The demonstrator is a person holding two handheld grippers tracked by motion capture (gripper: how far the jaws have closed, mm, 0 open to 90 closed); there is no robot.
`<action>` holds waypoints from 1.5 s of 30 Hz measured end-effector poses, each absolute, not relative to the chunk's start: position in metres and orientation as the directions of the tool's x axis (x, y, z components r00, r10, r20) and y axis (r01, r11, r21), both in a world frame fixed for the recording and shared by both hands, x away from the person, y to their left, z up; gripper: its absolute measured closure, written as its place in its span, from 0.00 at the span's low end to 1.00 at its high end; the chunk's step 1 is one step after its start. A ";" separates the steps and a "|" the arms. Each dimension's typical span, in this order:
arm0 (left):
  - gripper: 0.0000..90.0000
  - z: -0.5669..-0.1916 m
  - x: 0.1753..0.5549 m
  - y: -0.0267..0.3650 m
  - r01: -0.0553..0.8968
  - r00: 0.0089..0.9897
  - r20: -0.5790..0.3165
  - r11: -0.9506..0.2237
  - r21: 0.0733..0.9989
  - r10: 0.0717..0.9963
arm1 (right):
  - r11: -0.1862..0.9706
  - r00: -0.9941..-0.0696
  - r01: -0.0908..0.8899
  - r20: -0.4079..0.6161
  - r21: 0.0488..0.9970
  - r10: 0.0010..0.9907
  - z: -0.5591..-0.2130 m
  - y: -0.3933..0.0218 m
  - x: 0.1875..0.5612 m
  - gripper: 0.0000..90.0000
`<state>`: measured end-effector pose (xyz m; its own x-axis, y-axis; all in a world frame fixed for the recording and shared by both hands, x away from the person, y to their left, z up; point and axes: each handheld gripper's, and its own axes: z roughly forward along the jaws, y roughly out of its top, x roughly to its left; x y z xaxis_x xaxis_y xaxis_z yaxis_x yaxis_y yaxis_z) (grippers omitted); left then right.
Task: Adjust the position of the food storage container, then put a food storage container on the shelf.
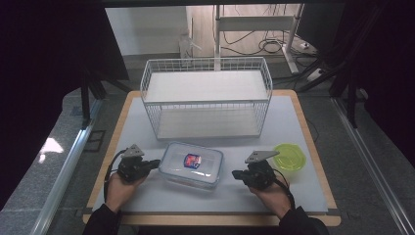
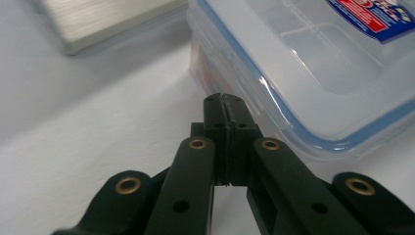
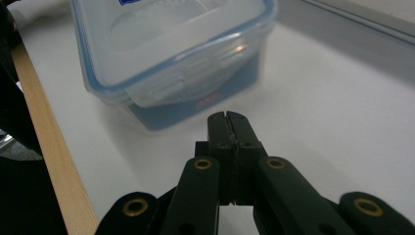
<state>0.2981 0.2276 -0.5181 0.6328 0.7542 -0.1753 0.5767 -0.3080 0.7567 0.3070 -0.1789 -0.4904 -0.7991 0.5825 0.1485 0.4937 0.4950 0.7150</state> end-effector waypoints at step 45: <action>0.08 -0.512 0.275 0.207 0.504 0.688 -0.131 -0.341 0.794 0.713 | 0.427 -0.740 0.468 0.079 0.774 0.668 -0.479 -0.217 0.313 0.31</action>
<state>0.2748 0.2068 -0.5120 0.6884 0.7134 -0.1311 0.5040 -0.3406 0.7937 0.3135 -0.2169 -0.4791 -0.7395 0.6685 0.0789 0.4682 0.4267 0.7738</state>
